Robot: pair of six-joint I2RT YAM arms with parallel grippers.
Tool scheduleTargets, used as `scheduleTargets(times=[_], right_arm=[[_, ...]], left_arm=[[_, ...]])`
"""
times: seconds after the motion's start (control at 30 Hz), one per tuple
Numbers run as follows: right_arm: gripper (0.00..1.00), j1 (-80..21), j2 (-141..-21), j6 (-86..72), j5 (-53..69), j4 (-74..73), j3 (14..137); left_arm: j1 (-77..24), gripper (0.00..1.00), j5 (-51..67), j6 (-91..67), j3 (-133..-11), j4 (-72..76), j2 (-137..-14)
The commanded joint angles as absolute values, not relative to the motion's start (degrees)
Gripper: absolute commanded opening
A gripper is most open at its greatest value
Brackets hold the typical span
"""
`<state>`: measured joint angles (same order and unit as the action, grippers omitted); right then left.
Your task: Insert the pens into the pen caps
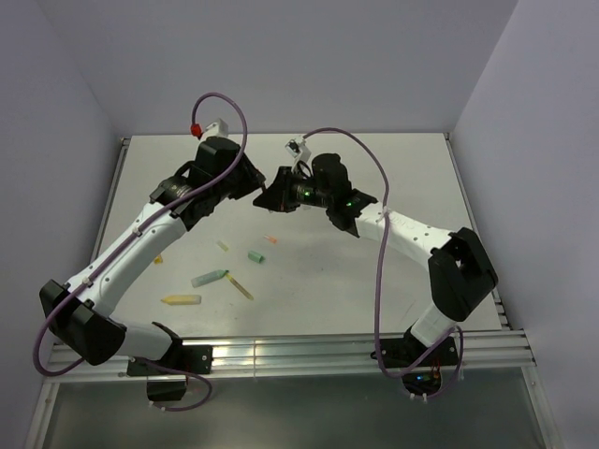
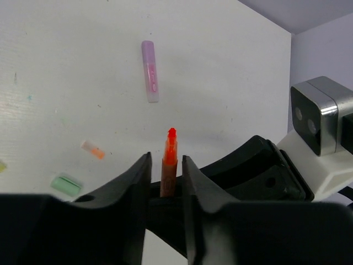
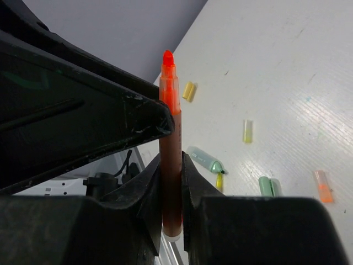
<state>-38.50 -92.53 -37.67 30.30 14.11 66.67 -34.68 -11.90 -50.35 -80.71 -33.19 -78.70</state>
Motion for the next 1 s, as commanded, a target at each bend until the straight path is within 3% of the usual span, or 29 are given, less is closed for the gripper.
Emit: scheduleTargets(times=[0.0, 0.23, 0.63, 0.8, 0.97], right_arm=[[0.0, -38.8, -88.5, -35.4, 27.7, 12.4, 66.2], [0.0, -37.7, -86.0, -34.0, 28.1, 10.6, 64.1], [0.0, -30.2, -78.1, -33.6, 29.4, 9.2, 54.6], [0.0, -27.2, -73.0, -33.0, 27.9, 6.9, 52.6], [0.0, -25.4, -70.0, -32.4, 27.4, 6.6, 51.2]], left_arm=[[-35.1, 0.36, -14.7, -50.3, -82.9, -30.5, -76.2], [-35.0, 0.47, -19.1, -51.1, -85.3, -33.5, -73.7], [-35.0, 0.41, -21.4, -61.6, -75.6, -32.6, -70.2], [-35.3, 0.38, -20.5, -68.3, -69.0, -30.5, -73.8], [-35.7, 0.36, -21.5, -68.8, -70.6, -33.0, -81.6]])
